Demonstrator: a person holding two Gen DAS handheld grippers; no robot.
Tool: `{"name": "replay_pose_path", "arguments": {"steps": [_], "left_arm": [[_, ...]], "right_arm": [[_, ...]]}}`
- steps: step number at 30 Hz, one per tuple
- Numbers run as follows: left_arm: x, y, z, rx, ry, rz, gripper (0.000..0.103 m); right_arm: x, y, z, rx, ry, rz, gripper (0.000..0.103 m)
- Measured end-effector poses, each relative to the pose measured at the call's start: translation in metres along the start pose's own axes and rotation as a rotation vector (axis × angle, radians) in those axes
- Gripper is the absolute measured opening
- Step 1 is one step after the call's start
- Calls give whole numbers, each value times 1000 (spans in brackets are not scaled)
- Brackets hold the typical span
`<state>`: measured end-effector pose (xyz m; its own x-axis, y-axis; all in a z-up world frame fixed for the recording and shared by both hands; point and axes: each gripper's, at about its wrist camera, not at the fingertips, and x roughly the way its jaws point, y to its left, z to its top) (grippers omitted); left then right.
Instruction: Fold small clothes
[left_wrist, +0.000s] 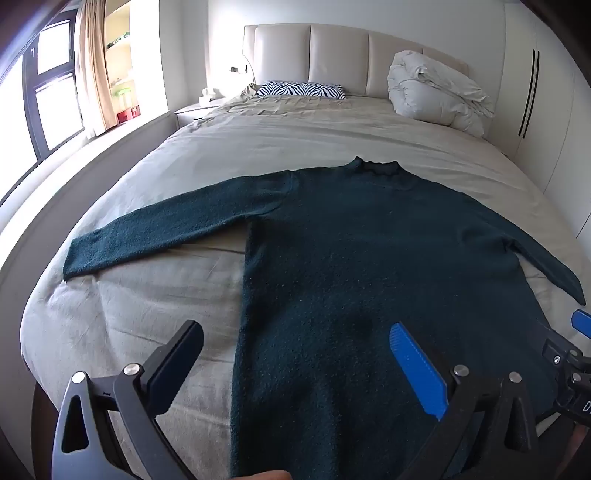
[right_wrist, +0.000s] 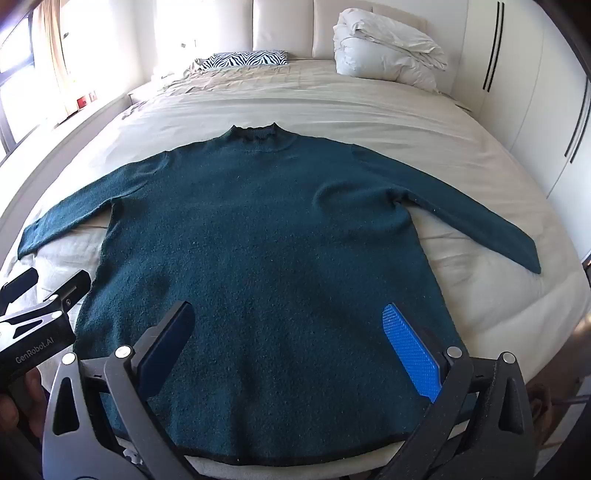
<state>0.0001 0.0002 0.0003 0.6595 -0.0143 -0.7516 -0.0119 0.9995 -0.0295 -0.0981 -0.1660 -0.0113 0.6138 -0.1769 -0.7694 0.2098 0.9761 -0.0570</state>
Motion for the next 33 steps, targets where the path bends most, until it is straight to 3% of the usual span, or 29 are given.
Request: {"name": "replay_pose_path", "arguments": {"steps": [33], "left_arm": [[2,-2,-8,14,-4,18,103]], "right_arm": [[6,2,-4,-12,12,-13,103]]}}
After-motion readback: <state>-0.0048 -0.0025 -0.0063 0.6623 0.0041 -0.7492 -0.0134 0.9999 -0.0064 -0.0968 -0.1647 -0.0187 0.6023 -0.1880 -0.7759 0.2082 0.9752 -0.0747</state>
